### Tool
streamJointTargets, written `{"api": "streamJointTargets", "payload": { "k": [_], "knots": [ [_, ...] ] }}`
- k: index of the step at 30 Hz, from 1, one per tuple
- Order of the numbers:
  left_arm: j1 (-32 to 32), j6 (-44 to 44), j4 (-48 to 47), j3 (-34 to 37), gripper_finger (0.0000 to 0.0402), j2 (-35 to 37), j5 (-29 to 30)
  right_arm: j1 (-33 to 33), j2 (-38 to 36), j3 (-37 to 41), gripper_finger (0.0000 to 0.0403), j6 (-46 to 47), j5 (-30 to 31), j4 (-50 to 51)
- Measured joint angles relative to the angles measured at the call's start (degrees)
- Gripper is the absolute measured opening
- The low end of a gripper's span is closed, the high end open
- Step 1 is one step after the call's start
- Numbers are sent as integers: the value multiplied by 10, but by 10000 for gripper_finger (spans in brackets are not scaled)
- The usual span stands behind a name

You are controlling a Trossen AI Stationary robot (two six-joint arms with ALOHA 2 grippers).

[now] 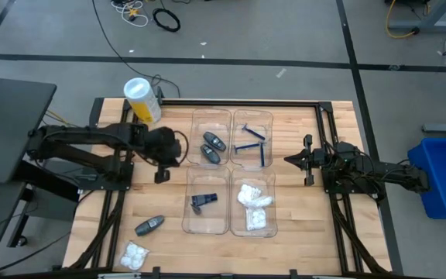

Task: Pick & Place Travel size toiletries
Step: Put the deodorant into the top left transparent bin

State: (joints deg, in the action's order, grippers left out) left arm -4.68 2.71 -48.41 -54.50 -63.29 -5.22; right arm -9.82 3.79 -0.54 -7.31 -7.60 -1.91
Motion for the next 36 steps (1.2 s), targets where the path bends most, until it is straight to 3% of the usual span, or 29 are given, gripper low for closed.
{"api": "streamJointTargets", "payload": {
  "k": [9,21,36],
  "knots": [
    [104,88,-2,0,17,0,42,0,0,0,13,0,0,0],
    [264,262,-1,2,15,-6,46,0,0,0,14,0,0,0],
    [393,406,-1,38,8,-6,55,0,0,0,13,0,0,0]
  ]
}}
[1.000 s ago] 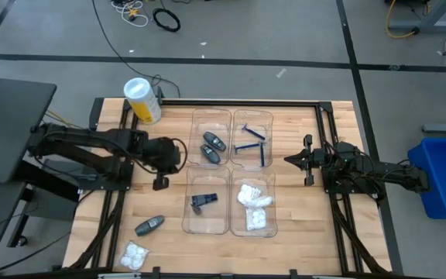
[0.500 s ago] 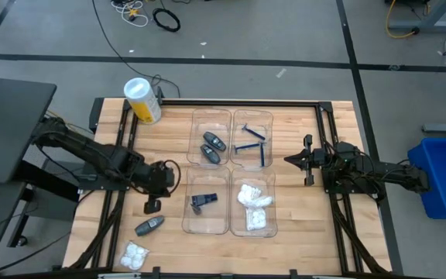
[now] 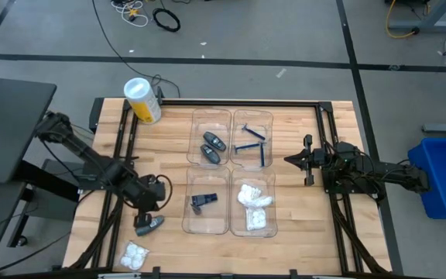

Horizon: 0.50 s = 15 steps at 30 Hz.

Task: Pick & Place Travel size toiletries
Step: Put the deodorant into the top left transparent bin

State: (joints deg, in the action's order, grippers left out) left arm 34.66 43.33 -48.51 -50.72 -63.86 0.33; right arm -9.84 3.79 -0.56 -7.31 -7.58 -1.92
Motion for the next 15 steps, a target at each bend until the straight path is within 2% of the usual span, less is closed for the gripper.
{"api": "streamJointTargets", "payload": {
  "k": [8,15],
  "knots": [
    [52,51,-6,-4,17,0,6,0,0,0,14,0,0,0],
    [83,75,-44,-72,7,-45,10,0,0,0,14,0,0,0]
  ]
}}
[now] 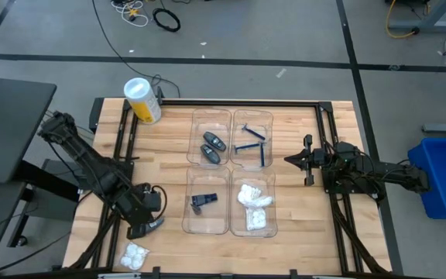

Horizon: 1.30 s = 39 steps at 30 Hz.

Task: Pick & Place Travel size toiletries
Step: Put the deodorant into the top left transparent bin

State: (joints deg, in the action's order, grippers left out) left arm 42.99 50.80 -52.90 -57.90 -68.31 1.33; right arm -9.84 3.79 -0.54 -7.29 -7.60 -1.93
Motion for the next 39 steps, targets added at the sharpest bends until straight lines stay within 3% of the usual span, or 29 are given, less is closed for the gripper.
{"api": "streamJointTargets", "payload": {
  "k": [6,16,33,39],
  "knots": [
    [12,2,-6,-41,20,-41,-2,0,0,0,13,0,0,0],
    [20,64,-23,-54,6,-79,-18,0,0,0,14,0,0,0],
    [21,147,-64,-54,36,-153,-22,0,0,0,13,0,0,0],
    [21,169,-70,-54,66,-153,-6,0,0,0,13,0,0,0]
  ]
}}
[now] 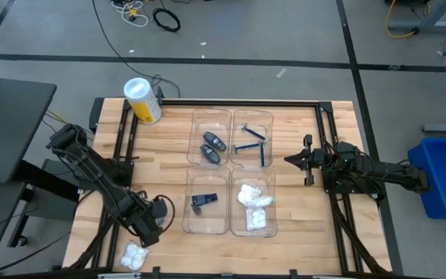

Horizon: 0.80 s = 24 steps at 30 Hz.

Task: Pick & Place Travel size toiletries
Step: Put the deodorant into the top left transparent bin

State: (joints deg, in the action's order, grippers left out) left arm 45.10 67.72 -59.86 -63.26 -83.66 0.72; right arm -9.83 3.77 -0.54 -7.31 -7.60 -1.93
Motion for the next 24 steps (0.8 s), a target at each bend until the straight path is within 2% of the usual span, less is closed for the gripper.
{"api": "streamJointTargets", "payload": {
  "k": [11,17,24],
  "knots": [
    [0,12,-13,3,173,0,1,0,0,0,13,0,0,0],
    [0,66,-4,43,245,0,-35,0,0,0,14,0,0,0],
    [0,48,26,82,319,1,-60,0,0,0,14,0,0,0]
  ]
}}
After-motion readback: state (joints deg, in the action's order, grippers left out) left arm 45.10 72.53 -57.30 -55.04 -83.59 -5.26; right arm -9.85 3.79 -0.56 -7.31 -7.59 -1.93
